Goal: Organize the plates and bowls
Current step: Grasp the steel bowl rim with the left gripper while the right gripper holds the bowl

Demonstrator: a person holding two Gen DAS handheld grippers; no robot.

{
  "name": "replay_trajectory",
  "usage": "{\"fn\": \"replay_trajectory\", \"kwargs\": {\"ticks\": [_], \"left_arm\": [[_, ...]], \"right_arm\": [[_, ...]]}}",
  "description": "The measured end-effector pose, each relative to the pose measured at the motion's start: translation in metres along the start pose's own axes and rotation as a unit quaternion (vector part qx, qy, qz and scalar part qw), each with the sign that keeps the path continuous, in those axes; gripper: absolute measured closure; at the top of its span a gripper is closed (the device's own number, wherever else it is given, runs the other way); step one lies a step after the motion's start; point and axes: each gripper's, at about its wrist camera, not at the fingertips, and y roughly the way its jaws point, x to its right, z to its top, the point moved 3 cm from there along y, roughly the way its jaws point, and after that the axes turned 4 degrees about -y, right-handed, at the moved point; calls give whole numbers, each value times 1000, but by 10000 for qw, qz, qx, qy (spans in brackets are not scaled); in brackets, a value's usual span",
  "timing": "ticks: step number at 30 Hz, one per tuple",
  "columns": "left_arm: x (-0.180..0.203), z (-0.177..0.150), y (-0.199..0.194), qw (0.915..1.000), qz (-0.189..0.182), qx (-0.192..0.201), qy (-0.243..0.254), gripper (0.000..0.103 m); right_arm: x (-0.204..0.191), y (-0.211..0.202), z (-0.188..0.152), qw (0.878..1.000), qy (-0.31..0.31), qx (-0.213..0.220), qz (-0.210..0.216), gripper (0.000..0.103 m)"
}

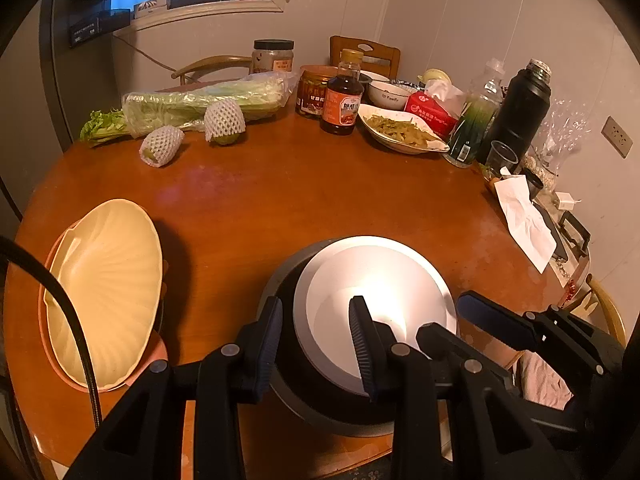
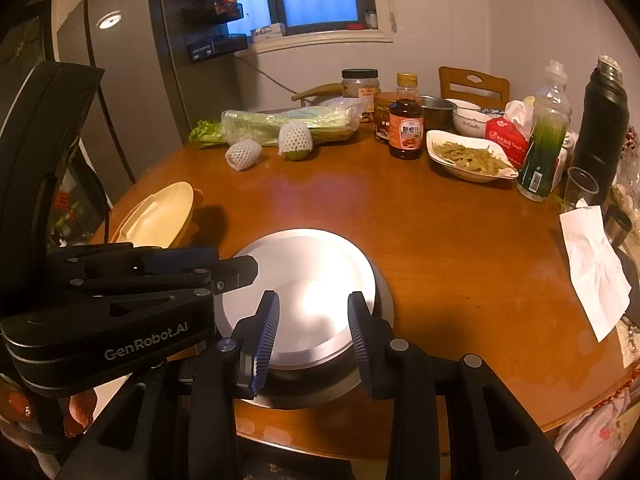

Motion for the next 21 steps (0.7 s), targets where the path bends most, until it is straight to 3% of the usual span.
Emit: {"fn": "replay_trajectory", "kwargs": {"ticks": [9, 14, 21], "left_arm": [[-9, -2, -11, 10000, 39, 31, -60, 66], [-12, -3, -10, 9999, 70, -27, -132, 62], [-18, -4, 1, 9992, -51, -215, -336, 53]], "right_arm": [[10, -5, 5, 9997, 72, 103, -196, 66], [19, -3, 6, 9996, 162, 51, -240, 57], [29, 9, 4, 9992, 293, -141, -253, 52]]}}
